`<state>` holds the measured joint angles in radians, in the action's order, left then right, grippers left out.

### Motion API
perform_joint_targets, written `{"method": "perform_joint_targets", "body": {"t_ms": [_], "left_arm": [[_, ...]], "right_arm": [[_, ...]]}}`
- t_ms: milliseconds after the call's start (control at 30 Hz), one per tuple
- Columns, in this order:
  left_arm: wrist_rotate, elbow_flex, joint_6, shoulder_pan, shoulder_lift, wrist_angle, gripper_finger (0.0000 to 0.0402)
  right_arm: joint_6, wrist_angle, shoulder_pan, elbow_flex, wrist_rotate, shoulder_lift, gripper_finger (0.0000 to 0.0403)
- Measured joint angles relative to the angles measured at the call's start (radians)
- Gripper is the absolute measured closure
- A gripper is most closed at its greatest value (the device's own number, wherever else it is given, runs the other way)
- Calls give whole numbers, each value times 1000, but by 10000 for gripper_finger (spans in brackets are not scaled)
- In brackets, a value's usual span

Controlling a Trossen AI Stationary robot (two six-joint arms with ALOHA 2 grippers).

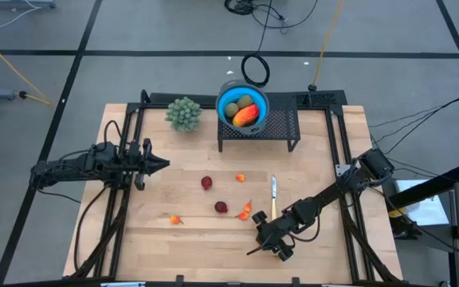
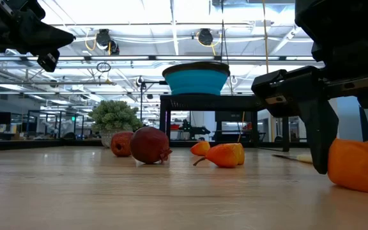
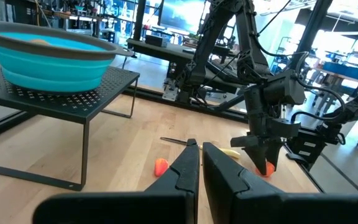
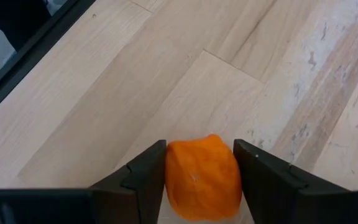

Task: Pick & Place Fruit
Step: Put the orange into the blue strainer bowl on the shelf

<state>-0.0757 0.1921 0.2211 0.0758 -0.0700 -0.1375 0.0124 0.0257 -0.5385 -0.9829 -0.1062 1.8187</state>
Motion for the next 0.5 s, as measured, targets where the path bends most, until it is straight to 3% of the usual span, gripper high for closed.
{"method": "perform_joint_targets", "body": {"t_ms": [233, 500], "left_arm": [[0, 0, 0, 0, 0, 0, 382], [0, 0, 0, 0, 0, 0, 382]], "right_arm": [[0, 1, 0, 0, -2, 0, 254], [0, 9, 8, -1, 2, 0, 254]]}}
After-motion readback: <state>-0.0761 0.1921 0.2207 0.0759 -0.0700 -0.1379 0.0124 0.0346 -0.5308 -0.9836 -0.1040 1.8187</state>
